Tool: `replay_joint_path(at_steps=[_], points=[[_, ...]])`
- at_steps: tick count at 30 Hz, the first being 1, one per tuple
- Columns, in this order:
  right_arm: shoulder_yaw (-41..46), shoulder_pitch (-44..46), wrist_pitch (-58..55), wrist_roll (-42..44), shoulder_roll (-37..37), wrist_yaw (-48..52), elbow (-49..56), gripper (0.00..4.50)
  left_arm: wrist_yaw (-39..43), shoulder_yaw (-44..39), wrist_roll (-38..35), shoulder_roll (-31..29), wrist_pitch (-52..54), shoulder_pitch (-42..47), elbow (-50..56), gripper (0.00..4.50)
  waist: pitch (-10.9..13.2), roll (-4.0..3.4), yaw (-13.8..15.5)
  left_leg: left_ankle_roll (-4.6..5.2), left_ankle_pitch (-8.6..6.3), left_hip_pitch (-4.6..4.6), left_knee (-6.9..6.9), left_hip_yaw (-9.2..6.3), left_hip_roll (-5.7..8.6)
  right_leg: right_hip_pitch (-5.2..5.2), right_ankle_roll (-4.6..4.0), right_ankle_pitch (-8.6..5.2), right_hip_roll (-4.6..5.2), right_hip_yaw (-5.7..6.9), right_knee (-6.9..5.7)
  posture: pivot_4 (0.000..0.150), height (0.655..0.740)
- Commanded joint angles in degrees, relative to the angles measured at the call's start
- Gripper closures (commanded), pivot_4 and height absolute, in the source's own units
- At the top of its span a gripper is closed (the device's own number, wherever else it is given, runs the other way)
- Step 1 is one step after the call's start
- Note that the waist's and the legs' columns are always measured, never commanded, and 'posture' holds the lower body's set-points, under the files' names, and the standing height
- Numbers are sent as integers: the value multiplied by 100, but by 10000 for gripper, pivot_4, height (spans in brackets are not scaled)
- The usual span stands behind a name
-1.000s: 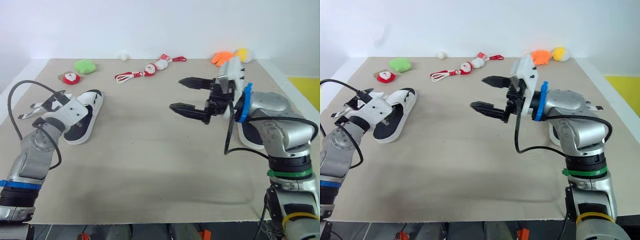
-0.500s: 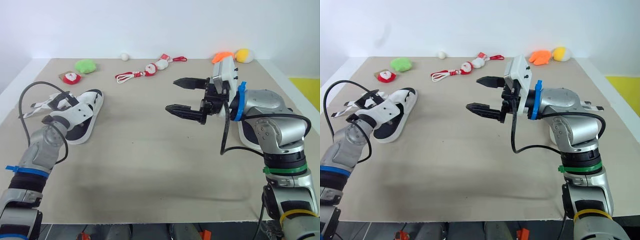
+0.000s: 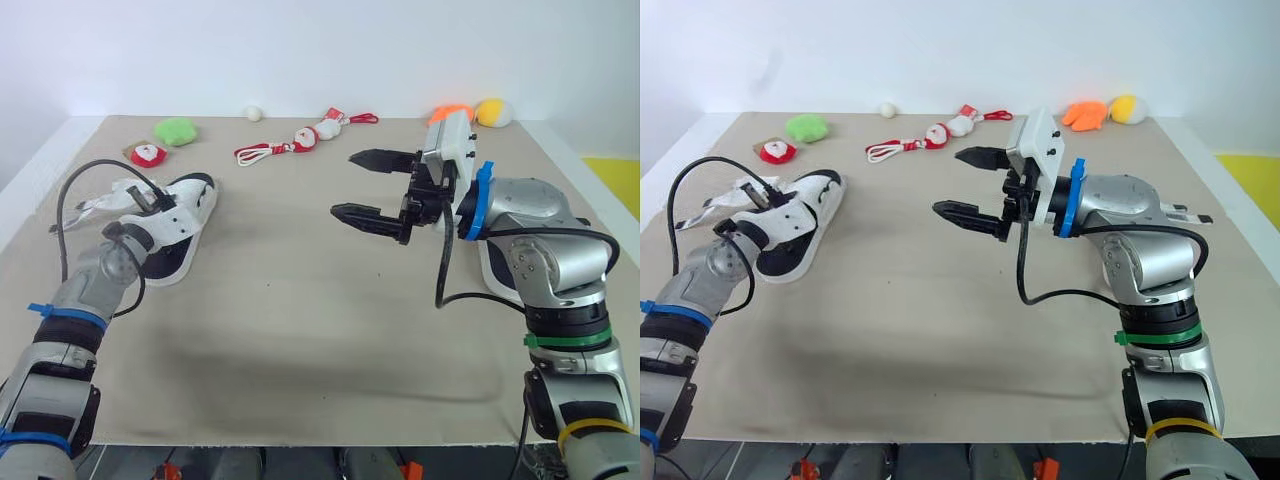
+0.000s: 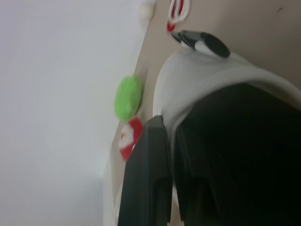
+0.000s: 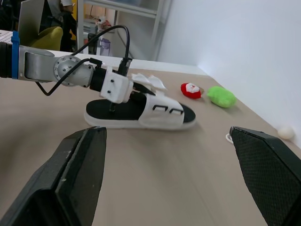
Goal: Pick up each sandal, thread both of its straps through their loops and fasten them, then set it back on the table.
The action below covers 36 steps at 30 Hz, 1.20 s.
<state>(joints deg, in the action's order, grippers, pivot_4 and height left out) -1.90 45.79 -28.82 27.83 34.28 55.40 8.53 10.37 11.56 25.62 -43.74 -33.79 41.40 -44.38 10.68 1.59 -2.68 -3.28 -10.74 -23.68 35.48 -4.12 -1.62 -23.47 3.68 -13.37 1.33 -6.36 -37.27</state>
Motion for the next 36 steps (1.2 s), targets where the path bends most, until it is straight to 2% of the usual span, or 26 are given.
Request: replay_joint_path(at_steps=[1,4,10,17,23,28,30,33,36], points=[[198,136,179,-4,-18,-69,17,0,473,284,-308,-251,-2347,287,47,44687,0,0,9,-1,0,-2,-1,0,2,-2,-3,2,3,0,2,1500,7400],[185,138,250,-27,9,-60,-15,0,789,464,-418,-346,-3377,390,-218,44687,0,0,10,-2,-1,-14,-1,1,7,-9,-6,3,10,0,6,1500,7400],[265,33,275,12,81,-69,95,0,952,1052,5,-832,-5752,552,-211,44687,0,-1,-12,0,-1,-39,0,6,-3,-51,-7,4,2,0,-14,1500,7400],[280,-263,302,115,255,156,366,0,404,1445,404,-910,-5871,366,843,44687,0,-1,3,1,1,-56,32,5,4,-54,-5,4,6,-1,-36,1500,7400],[227,-307,266,115,386,279,378,0,-166,1433,1252,-713,-5871,443,755,44687,0,-1,1,4,3,-53,49,5,2,-56,4,1,1,-1,-53,1500,7400],[258,-324,179,217,432,384,418,0,-573,1337,1678,-652,-5871,481,534,44687,0,-1,-8,8,5,-51,65,5,1,-59,8,-2,-2,-1,-76,1500,7400],[297,-374,-116,514,568,613,550,0,-671,1243,1828,-625,-5871,477,472,44687,0,-1,-5,9,6,-50,68,5,1,-59,9,-2,-2,-1,-79,1500,7400],[369,-651,-1098,1502,1215,1420,1018,0,-819,1142,2102,-580,-5871,485,384,44687,0,-1,12,9,6,-51,72,5,1,-55,7,-1,-1,-1,-80,1500,7400],[303,-848,-1153,1664,1612,1837,1237,0,-1015,1118,2281,-606,-5871,424,455,44687,0,-1,11,9,6,-52,75,0,6,-49,6,-1,3,-2,-79,1500,7400]])
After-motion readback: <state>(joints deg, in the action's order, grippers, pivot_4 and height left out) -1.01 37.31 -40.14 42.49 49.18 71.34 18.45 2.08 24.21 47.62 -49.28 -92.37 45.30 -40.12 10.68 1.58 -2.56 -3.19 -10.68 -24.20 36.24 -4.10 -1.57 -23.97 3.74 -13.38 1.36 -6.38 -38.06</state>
